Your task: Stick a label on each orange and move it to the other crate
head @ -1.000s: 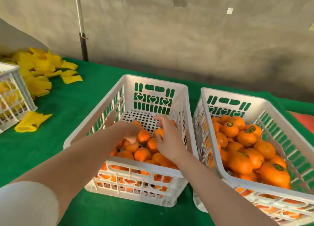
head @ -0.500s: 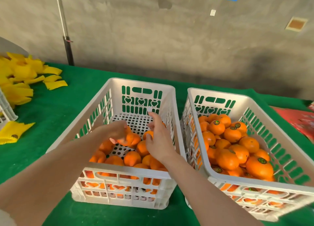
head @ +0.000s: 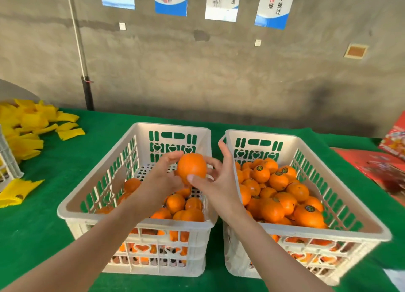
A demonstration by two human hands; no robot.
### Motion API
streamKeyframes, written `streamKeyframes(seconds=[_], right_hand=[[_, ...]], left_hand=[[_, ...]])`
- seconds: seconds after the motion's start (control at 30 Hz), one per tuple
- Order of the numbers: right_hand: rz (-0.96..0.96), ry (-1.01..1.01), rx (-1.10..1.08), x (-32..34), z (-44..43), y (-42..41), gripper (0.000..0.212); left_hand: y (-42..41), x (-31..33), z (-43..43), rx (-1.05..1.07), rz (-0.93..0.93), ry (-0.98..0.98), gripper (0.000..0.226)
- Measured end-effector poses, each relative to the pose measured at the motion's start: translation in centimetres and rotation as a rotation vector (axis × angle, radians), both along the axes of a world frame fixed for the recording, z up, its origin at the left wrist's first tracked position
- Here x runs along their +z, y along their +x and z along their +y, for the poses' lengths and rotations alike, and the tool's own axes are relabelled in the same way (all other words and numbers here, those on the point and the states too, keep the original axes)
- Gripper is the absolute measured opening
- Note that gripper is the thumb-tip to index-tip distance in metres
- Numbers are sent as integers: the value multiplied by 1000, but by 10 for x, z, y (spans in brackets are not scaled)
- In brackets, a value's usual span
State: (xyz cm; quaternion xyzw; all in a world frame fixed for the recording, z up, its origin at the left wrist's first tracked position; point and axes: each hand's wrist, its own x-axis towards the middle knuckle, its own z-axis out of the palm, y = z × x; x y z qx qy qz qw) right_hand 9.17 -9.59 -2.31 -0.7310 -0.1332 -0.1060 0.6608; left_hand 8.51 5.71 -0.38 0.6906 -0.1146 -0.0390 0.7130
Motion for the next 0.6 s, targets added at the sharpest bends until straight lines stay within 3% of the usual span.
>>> streamKeyframes(seconds=[0.1, 0.17, 0.27, 0.37, 0.43, 0.6], right_hand=[[-124, -127, 1, 4, -23, -24, 102], [-157, -187, 7, 4, -38, -38, 100], [-123, -144, 47, 6, -61, -57, 86], [-41, 99, 33, 8, -80, -76, 47], [45, 229, 6, 7, -87, -86, 19], [142, 363, -3, 4, -97, -101, 25]], left_hand=[[-9, 7, -25, -137, 433, -311, 68], [-17, 9, -43, -144, 547, -376, 59], [-26, 2, -67, -81, 514, -478, 60], [-32, -2, -85, 38, 582, -693, 54], [-40, -5, -97, -50, 491, -594, 51], [-54, -6, -117, -143, 450, -534, 55]])
